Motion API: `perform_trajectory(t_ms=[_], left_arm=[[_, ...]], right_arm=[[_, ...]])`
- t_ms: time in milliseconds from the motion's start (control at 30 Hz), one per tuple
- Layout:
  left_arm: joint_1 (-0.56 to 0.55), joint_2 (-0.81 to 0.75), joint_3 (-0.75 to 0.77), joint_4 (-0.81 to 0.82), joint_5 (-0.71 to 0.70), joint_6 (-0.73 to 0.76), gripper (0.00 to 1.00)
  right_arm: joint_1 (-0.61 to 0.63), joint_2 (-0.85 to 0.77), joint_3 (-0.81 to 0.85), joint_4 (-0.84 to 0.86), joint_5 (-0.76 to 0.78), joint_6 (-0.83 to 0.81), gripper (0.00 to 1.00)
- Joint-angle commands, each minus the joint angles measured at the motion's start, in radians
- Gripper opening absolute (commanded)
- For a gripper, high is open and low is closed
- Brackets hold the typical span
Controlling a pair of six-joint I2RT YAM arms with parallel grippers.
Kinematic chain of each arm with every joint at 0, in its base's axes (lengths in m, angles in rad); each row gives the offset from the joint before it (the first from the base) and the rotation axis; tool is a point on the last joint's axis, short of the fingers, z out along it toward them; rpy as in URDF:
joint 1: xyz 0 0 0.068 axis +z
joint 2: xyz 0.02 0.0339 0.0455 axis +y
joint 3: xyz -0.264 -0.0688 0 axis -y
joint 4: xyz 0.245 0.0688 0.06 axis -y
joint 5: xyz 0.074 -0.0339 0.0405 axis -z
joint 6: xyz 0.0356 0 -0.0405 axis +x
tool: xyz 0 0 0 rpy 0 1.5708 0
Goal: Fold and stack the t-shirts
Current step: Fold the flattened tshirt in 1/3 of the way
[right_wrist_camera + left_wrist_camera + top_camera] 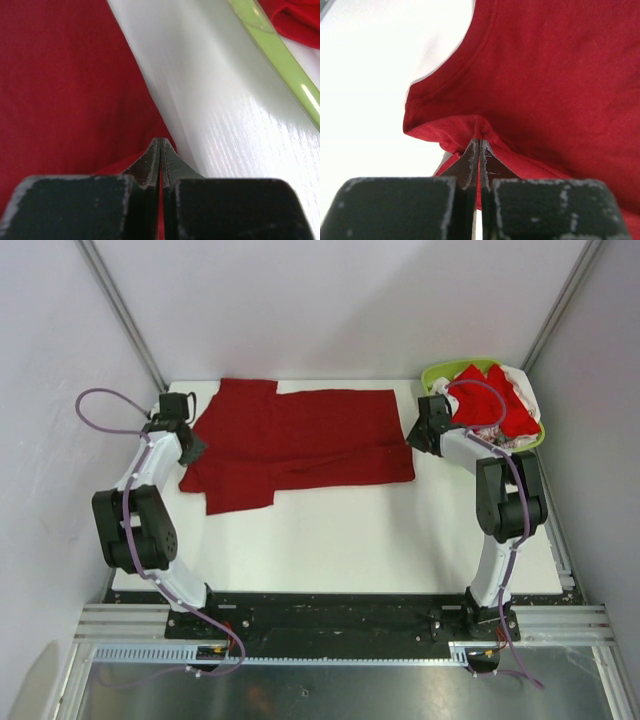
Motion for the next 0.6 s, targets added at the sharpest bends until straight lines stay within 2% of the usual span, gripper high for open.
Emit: perform_trajectory(t_ms=[0, 267, 300, 333, 367, 433, 467, 500, 567], left_arm=[[0.014, 0.014, 0.043, 0.021, -0.003, -0.007, 0.0], [0.015, 0.051, 0.044, 0.026, 0.009, -0.009, 0.0], [0.015, 0.054, 0.044, 0.03, 0.012, -0.003, 0.03], [0.015, 0.055, 0.047, 0.036, 0.016, 0.006, 0.1], [0.016, 0.056, 0.052, 0.04, 0.019, 0.014, 0.25], [0.018, 0.046, 0.062, 0.045, 0.024, 0.028, 0.65], [0.019, 0.037, 0.067, 0.05, 0.028, 0.036, 0.79], [0.019, 0.025, 0.07, 0.054, 0.032, 0.045, 0.87], [0.02, -0.007, 0.067, 0.055, 0.033, 0.052, 0.94]], right_arm=[[0.002, 0.03, 0.06, 0.015, 0.009, 0.0, 0.0], [0.001, 0.058, 0.068, 0.015, -0.009, -0.01, 0.0], [0.001, 0.06, 0.071, 0.014, -0.011, -0.015, 0.07], [0.001, 0.06, 0.076, 0.011, -0.013, -0.022, 0.19], [0.002, 0.058, 0.082, 0.008, -0.012, -0.03, 0.33], [0.004, 0.048, 0.099, -0.004, -0.007, -0.051, 0.57], [0.005, 0.039, 0.108, -0.013, -0.004, -0.063, 0.65], [0.005, 0.03, 0.119, -0.027, -0.002, -0.075, 0.7], [0.013, 0.01, 0.143, -0.055, 0.004, -0.097, 0.75]])
